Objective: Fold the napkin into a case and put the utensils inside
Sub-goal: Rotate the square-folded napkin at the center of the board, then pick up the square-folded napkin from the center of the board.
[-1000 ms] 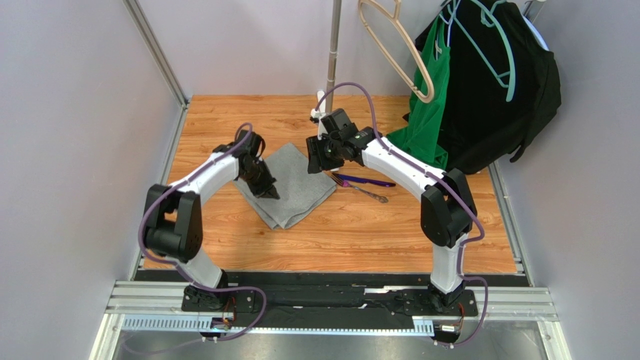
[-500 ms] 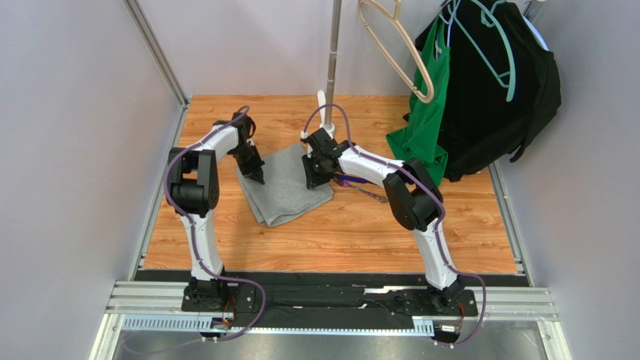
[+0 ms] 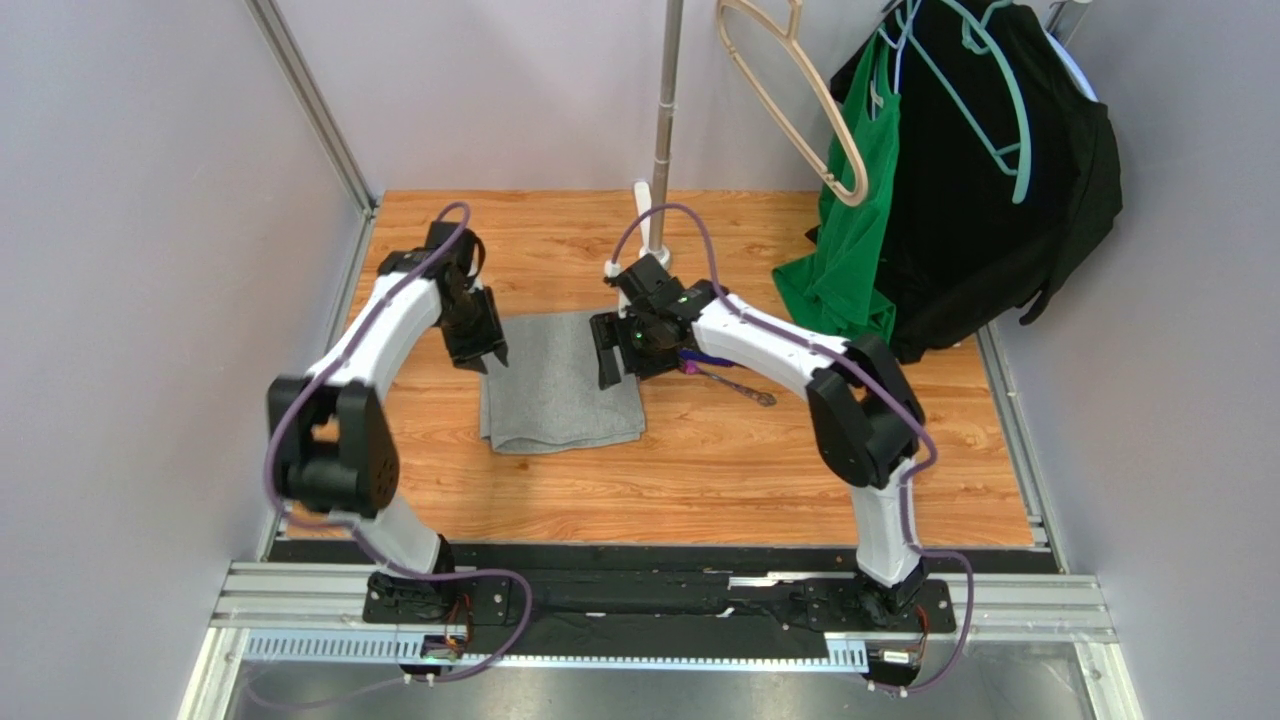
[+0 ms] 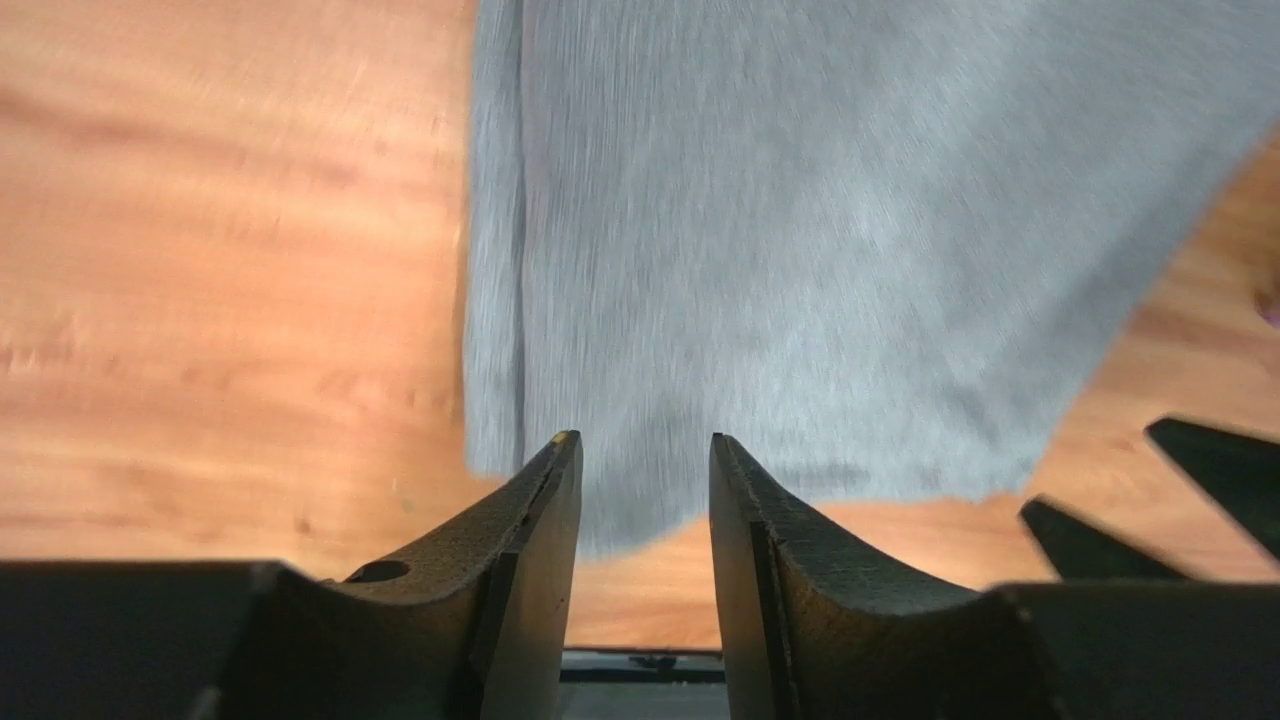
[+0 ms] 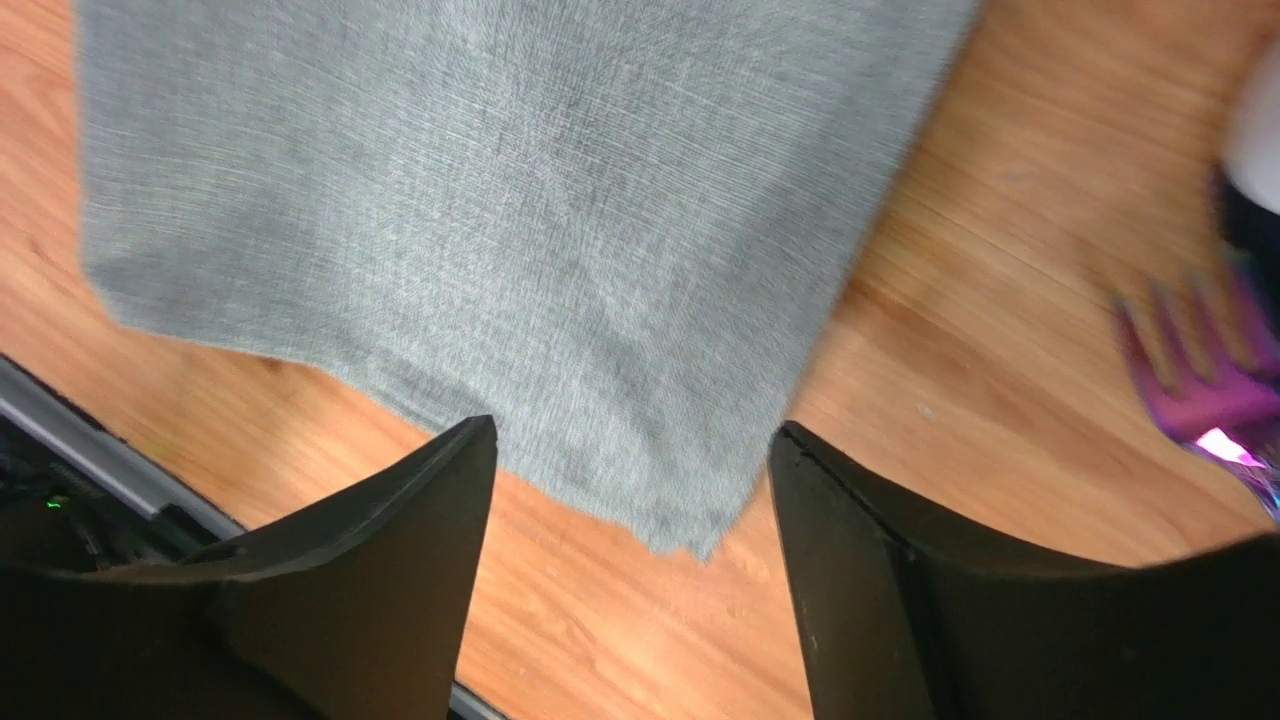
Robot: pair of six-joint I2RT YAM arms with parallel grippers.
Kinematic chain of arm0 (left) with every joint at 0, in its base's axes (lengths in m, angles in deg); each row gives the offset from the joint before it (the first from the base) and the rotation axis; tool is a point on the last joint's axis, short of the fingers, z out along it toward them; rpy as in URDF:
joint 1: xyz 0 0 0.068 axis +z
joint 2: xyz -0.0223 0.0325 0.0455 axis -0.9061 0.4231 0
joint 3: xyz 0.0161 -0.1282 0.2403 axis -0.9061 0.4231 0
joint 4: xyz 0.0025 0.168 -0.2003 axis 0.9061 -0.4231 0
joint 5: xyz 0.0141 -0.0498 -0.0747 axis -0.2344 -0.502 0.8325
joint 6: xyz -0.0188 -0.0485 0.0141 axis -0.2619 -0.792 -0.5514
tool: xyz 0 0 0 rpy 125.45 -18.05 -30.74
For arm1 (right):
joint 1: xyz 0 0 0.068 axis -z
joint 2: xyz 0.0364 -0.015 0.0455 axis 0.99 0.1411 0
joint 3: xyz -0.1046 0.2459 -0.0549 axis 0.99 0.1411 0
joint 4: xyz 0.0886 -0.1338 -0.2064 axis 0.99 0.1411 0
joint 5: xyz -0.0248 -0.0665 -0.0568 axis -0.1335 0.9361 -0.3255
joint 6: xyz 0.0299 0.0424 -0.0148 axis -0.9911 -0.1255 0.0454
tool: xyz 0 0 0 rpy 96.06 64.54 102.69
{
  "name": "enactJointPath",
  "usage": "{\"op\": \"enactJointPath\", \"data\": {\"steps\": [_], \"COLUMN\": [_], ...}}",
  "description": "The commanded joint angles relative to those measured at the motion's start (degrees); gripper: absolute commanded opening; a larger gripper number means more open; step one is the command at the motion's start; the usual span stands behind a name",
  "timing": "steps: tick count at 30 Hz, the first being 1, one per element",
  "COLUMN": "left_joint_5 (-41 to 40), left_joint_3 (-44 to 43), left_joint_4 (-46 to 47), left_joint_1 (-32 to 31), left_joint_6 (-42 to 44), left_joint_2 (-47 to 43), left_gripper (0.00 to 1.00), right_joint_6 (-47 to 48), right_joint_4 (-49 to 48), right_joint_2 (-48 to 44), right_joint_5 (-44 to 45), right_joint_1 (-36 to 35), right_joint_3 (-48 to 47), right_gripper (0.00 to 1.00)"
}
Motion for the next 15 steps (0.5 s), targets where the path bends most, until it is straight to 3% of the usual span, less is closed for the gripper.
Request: {"op": "enactJointPath", "data": {"steps": [1,5,15], "left_joint_5": [-0.3,2.1,4.2], "left_joint_3": [8.3,15.3,26.7], "left_joint_4": [-1.5,-2.6,6.2], "left_joint_1": [-0.2,-0.1,2.3], "left_joint_6": [-5.1,-9.5,-16.4], "left_joint_2": [-14.1,-15.4,-19.8], "left_gripper": [0.47,0.45,0.38], "right_joint_6": [-3.1,-6.4,-6.0], "right_joint_4": [2.1,-1.5,-6.6], "right_joint_2": [-10.0,-13.4,-17.7], "right_joint_5": [2.4,-3.2,-5.6], "right_joint_1": [2.1,4.9,5.9], "right_joint_3": [3.6,10.6,20.5], "right_gripper": [0.75,0.78,0.80]}}
